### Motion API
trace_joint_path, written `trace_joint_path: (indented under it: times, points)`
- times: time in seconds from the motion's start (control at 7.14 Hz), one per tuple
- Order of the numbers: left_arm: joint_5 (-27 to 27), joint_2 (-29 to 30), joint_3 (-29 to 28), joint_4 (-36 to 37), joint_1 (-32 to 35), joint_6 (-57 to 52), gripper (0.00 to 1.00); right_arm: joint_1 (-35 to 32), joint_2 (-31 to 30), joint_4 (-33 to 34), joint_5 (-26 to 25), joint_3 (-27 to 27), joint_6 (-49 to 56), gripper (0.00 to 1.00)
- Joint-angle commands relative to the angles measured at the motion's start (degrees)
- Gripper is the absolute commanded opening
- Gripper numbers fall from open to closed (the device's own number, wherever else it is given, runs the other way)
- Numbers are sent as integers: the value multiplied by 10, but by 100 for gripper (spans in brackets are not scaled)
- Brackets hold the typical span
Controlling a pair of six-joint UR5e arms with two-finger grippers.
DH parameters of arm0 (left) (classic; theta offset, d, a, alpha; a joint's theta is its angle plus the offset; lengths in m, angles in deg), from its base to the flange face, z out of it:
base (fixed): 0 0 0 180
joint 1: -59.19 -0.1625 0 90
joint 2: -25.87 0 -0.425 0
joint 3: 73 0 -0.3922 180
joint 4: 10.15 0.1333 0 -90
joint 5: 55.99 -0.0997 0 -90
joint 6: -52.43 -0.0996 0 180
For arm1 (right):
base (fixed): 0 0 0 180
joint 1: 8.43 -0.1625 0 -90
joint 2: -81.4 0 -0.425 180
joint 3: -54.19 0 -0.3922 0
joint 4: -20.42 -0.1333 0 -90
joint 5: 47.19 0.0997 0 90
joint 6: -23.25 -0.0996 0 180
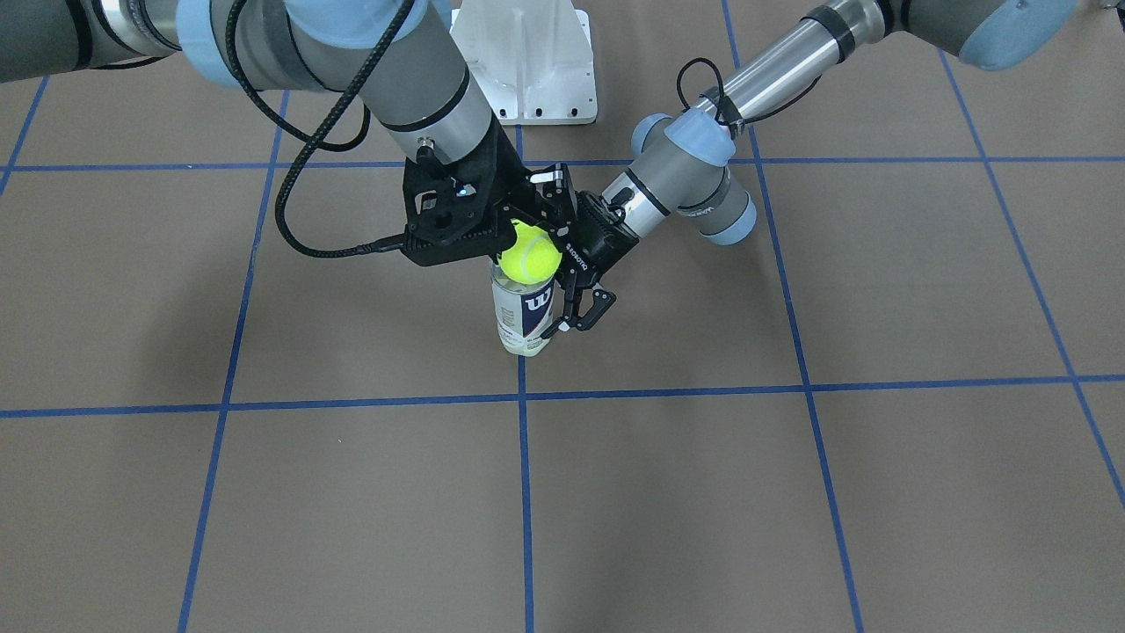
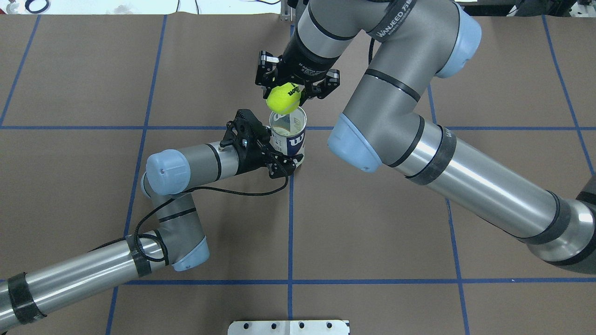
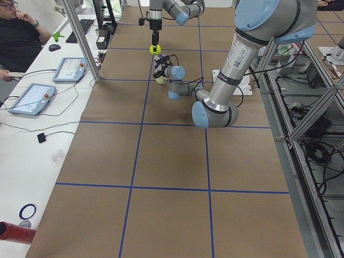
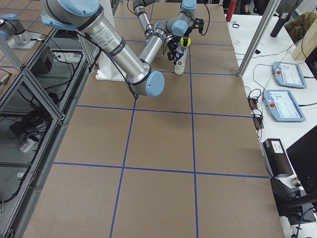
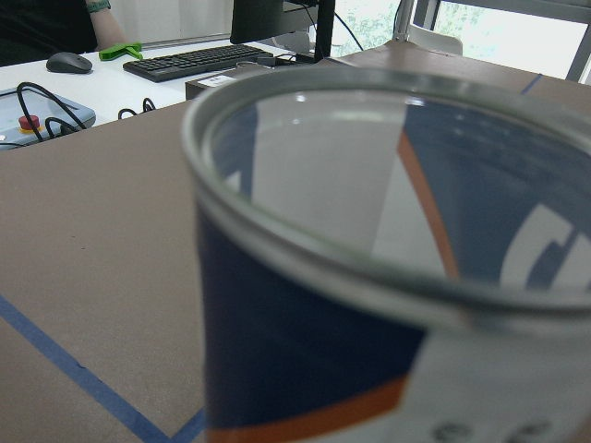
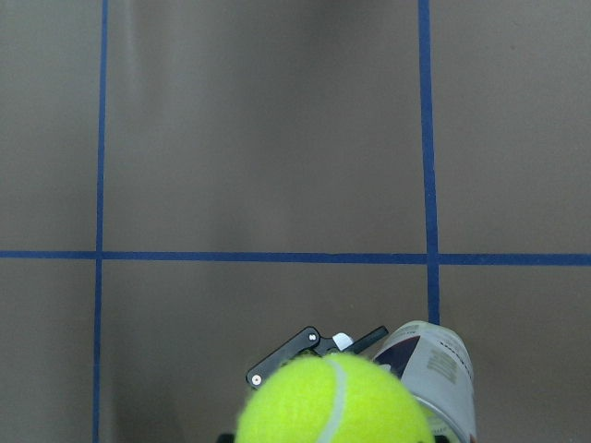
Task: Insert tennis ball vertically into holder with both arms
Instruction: 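Lower the ball into the can's opening and open the right gripper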
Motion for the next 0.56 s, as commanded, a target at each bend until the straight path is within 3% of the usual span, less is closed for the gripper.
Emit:
trace_joint_path:
  times: [0.0,0.14,0.28,0.42]
  points:
    - [0,-1,0,0,0,0,99,8,-4,8,-1,-5,0,0]
    - [0,-1,-1,0,1,-1,99,8,-5,15,-1,-5,0,0]
    - [0,-1,0,-1,1,-1,99,8,-6,19,-3,-5,0,57]
    - [0,-1,-1,0,1,-1,99,9,-9,20,-5,-6,0,98]
